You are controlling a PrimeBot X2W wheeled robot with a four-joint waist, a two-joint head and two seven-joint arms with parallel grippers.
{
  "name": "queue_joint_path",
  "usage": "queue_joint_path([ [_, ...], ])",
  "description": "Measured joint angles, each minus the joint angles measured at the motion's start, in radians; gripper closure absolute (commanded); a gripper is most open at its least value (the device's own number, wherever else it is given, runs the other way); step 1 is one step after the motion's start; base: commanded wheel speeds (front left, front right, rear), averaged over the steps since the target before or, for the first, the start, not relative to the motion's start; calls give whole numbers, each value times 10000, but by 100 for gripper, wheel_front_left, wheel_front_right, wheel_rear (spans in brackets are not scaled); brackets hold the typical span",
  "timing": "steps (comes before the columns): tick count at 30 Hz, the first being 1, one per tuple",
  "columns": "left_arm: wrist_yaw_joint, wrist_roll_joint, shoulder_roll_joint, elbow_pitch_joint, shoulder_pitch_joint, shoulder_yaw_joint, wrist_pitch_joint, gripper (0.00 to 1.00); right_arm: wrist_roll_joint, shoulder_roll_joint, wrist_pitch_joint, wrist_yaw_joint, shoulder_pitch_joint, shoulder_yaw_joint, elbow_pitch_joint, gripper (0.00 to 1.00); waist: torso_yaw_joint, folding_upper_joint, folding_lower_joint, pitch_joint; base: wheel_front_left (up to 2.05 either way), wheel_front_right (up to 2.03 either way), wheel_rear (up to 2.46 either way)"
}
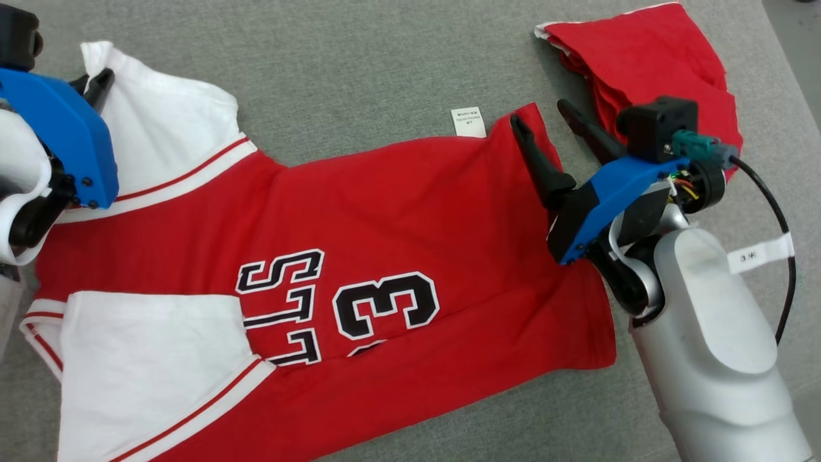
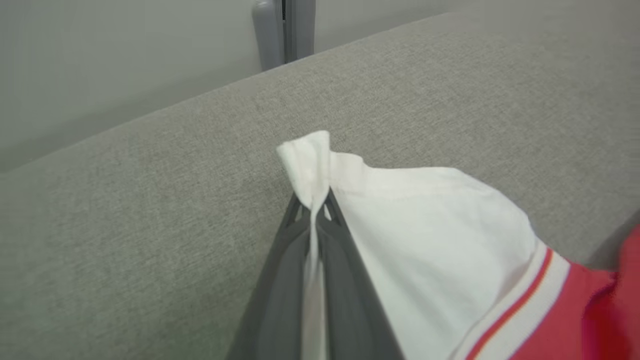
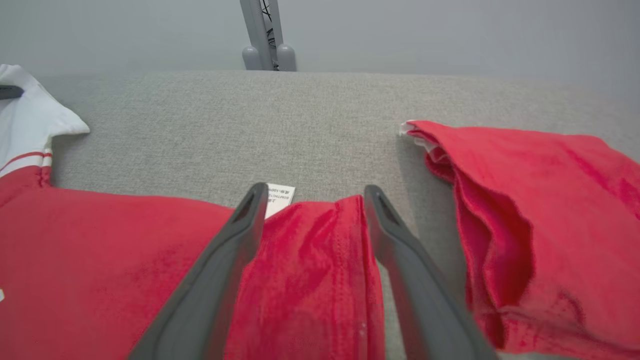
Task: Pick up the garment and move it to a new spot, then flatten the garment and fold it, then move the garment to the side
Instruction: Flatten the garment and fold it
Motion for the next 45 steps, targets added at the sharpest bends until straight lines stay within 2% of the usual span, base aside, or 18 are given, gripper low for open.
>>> queue_joint_path([
  [10,-251,-136,-224,-686,14,-35,-886,100,-1425,-10,1375,0,-1106,-1193,1862,0,837,0,0,-143,0,0,0],
  [17,-276,-226,-393,-993,50,-128,-1114,100,-1087,-2,1603,0,-1476,-1584,2863,0,1190,0,0,-80,0,0,0],
  [18,-284,-257,-416,-1012,59,-140,-1141,100,-1057,-2,1557,0,-1529,-1599,2978,22,1220,0,1,-72,0,0,0],
  [19,-305,-265,-435,-1041,63,-148,-1149,100,-1037,-6,1536,0,-1614,-1618,3095,49,1246,0,0,-63,0,0,0],
  [21,-305,-267,-479,-1076,63,-148,-1246,100,-1074,-8,1482,0,-1747,-1639,3315,71,1289,0,0,-54,0,0,0],
  [22,-305,-267,-495,-1081,63,-148,-1266,100,-1062,-8,1430,0,-1794,-1639,3396,92,1306,0,0,-61,0,0,0],
  [23,-305,-268,-502,-1081,65,-148,-1327,100,-1060,-8,1363,0,-1826,-1603,3469,100,1316,0,0,-75,0,0,0],
  [29,-303,-370,-562,-1070,267,-90,-1802,100,-1108,-4,593,0,-1848,-1555,3607,100,1379,0,0,-365,0,0,0],
  [36,-307,-698,-570,-1653,1256,128,-2581,100,-926,0,-203,0,-1137,-1473,2986,100,1564,0,1,-969,0,0,0],
  [39,-242,-911,-470,-2220,2160,249,-3047,100,-844,-15,-470,0,-326,-1501,2493,100,1696,0,-1,-1349,0,0,0],
  [42,-36,-1101,-347,-2978,3659,414,-3712,100,-656,-84,-637,0,897,-1795,1685,100,1889,0,-1,-1852,0,0,0],
  [45,153,-1175,-270,-3281,4463,506,-4092,100,-667,-144,-652,0,1507,-2029,1239,100,1952,0,-1,-2085,0,0,0],
])
